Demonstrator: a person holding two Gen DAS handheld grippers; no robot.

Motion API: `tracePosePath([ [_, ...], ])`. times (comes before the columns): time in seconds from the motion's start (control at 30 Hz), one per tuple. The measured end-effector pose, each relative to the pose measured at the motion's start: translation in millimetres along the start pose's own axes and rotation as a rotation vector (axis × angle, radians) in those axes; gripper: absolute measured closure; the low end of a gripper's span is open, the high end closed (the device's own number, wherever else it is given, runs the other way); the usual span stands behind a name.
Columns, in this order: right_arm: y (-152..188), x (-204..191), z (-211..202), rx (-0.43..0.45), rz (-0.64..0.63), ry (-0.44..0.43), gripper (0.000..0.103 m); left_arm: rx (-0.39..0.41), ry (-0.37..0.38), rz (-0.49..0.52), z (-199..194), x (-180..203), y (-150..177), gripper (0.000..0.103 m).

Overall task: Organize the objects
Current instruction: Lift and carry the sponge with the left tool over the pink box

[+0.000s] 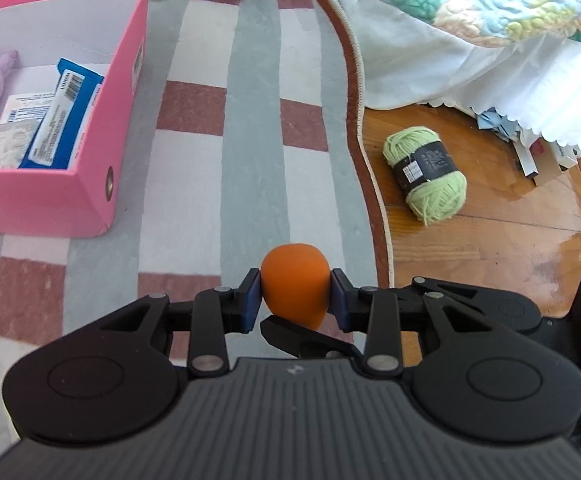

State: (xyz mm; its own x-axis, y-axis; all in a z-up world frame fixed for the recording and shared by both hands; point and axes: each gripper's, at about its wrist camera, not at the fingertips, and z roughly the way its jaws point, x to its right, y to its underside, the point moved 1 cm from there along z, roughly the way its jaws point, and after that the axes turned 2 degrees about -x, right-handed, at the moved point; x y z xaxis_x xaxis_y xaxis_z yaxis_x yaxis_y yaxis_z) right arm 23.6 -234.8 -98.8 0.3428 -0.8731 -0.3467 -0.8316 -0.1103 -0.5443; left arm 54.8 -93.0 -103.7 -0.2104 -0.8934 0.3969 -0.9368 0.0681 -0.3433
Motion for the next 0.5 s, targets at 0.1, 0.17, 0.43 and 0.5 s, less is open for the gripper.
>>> tracePosePath([
  [0.1,0.0,-9.1,-8.1,-0.020,-0.010,0.001,0.064,0.000,0.013,-0.012,-12.7,-0.2,5.8,0.068],
  [0.17,-0.7,-17.5,-14.9,-0.031,-0.021,0.009,0.064,-0.001,0.027,-0.022,-21.0,-1.4,8.5,0.068],
  [0.43,-6.8,-46.8,-42.6,-0.063,-0.050,0.002,0.064,0.023,0.044,-0.025,-62.3,-0.6,22.0,0.068],
  [0.5,-8.5,-55.1,-46.9,-0.059,-0.067,0.004,0.064,0.032,0.037,-0.024,-72.1,-0.9,23.1,0.068],
])
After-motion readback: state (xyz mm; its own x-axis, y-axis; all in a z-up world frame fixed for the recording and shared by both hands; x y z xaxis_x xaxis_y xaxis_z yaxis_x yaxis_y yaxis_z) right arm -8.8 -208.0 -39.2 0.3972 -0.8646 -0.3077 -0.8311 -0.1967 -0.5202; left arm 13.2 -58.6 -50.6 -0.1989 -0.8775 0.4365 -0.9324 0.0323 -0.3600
